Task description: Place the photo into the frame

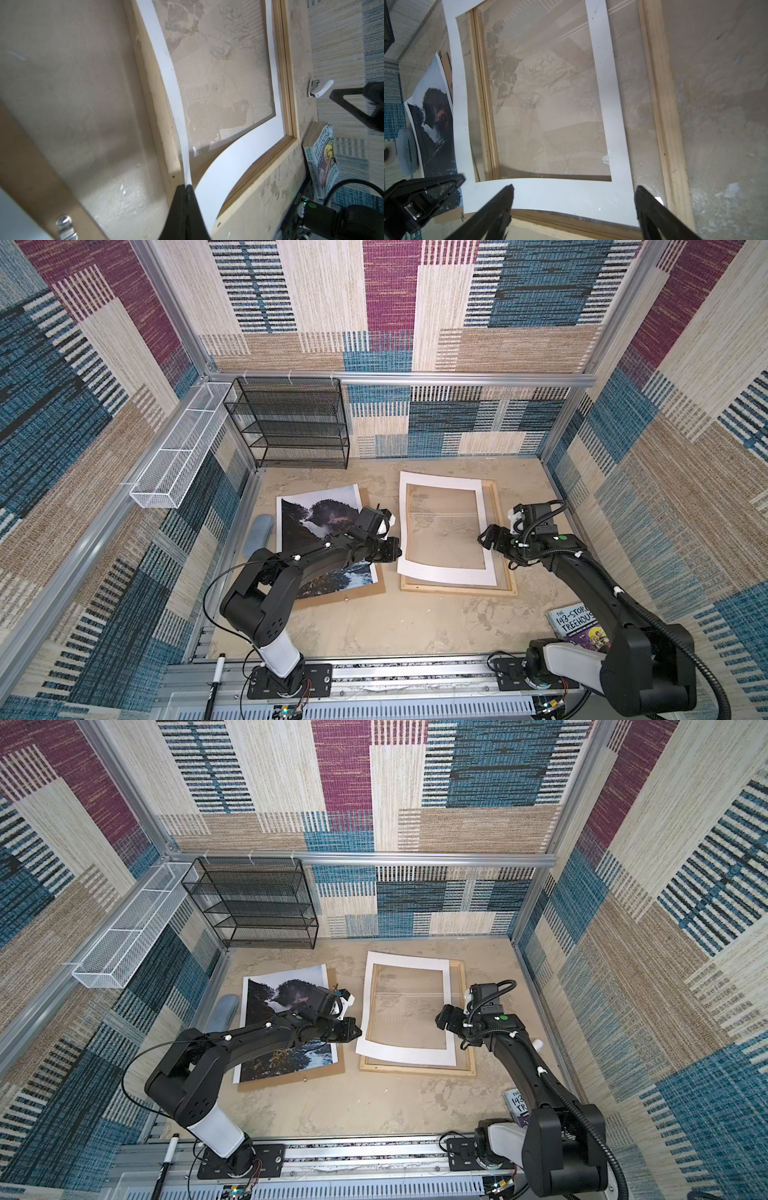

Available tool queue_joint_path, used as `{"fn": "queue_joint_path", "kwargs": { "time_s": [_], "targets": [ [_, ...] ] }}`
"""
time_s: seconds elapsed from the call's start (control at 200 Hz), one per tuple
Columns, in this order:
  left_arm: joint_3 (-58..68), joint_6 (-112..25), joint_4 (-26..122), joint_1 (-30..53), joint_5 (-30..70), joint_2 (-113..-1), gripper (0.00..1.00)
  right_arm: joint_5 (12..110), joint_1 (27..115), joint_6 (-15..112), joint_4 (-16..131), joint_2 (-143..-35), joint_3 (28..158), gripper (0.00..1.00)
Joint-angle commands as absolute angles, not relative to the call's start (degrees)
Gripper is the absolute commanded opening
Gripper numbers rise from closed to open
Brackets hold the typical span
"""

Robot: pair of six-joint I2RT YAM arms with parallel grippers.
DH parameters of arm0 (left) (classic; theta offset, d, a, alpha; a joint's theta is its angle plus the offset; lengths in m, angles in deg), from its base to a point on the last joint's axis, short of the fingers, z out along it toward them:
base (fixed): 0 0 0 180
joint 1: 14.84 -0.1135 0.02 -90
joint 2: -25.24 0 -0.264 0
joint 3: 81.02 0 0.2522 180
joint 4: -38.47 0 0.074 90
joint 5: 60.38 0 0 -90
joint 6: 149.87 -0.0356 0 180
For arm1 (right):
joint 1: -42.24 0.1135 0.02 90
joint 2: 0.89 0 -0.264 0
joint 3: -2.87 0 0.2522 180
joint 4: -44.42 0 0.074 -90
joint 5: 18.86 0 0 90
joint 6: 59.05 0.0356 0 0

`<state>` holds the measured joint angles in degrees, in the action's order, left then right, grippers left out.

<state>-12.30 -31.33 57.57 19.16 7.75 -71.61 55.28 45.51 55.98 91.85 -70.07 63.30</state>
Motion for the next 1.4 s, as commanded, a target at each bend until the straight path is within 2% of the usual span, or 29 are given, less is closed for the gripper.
{"fn": "queue_joint_path", "kwargs": {
  "time_s": [0.0, 0.691, 1.397],
  "targets": [
    [-11.8, -30.6, 56.2, 20.2, 6.3, -72.5, 0.03, 55.9, 45.5, 56.1, 88.4, -70.8, 64.4, 0.92],
    [-9.8, -28.6, 54.6, 23.7, 6.9, -75.3, 0.04, 56.2, 44.4, 56.0, 83.6, -72.0, 64.8, 0.94],
    [-9.3, -34.1, 58.0, 23.7, 8.1, -75.2, 0.03, 56.4, 43.9, 55.9, 82.7, -71.4, 63.7, 0.94]
  ]
}}
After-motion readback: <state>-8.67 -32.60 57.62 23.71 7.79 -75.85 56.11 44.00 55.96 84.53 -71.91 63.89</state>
